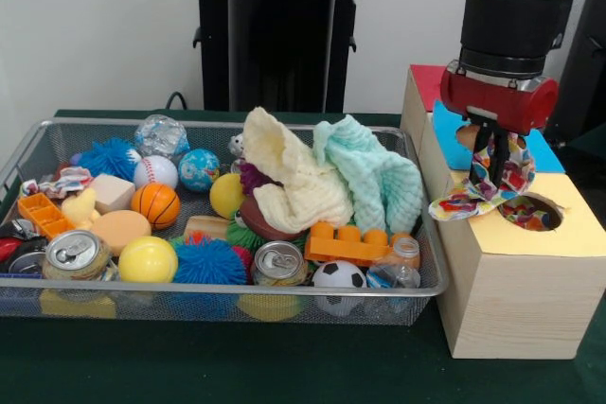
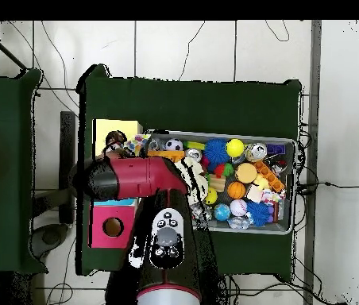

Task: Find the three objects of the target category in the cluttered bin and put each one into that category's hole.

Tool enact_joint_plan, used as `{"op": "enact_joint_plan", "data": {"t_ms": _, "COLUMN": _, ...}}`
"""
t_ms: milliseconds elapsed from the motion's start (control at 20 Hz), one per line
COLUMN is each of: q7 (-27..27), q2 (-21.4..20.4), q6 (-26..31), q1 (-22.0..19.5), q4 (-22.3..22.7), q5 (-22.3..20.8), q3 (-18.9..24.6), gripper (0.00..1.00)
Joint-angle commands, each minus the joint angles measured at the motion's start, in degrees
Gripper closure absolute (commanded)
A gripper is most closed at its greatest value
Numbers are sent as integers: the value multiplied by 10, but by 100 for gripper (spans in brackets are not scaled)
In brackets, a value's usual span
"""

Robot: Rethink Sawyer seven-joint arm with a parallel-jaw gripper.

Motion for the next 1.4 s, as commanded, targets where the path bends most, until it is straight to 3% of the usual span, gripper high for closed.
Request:
{"op": "enact_joint_plan", "data": {"t_ms": 50, "q7": 72, "q2": 66, "q6": 20, "q1": 28, "q4": -40, "q5": 6, "q3": -31, "gripper": 100}}
{"op": "enact_joint_plan", "data": {"t_ms": 150, "q7": 83, "q2": 83, "q6": 10, "q1": 31, "q4": -40, "q5": 23, "q3": -23, "gripper": 100}}
{"op": "enact_joint_plan", "data": {"t_ms": 450, "q7": 67, "q2": 99, "q6": -6, "q1": -1, "q4": -14, "q5": 78, "q3": 54, "gripper": 100}}
{"op": "enact_joint_plan", "data": {"t_ms": 850, "q7": 44, "q2": 111, "q6": -21, "q1": -4, "q4": -14, "q5": 105, "q3": 65, "gripper": 100}}
{"op": "enact_joint_plan", "data": {"t_ms": 1100, "q7": 18, "q2": 109, "q6": -21, "q1": -35, "q4": 10, "q5": 124, "q3": 110, "gripper": 100}}
{"op": "enact_joint_plan", "data": {"t_ms": 1400, "q7": 24, "q2": 123, "q6": -42, "q1": -37, "q4": 14, "q5": 132, "q3": 131, "gripper": 100}}
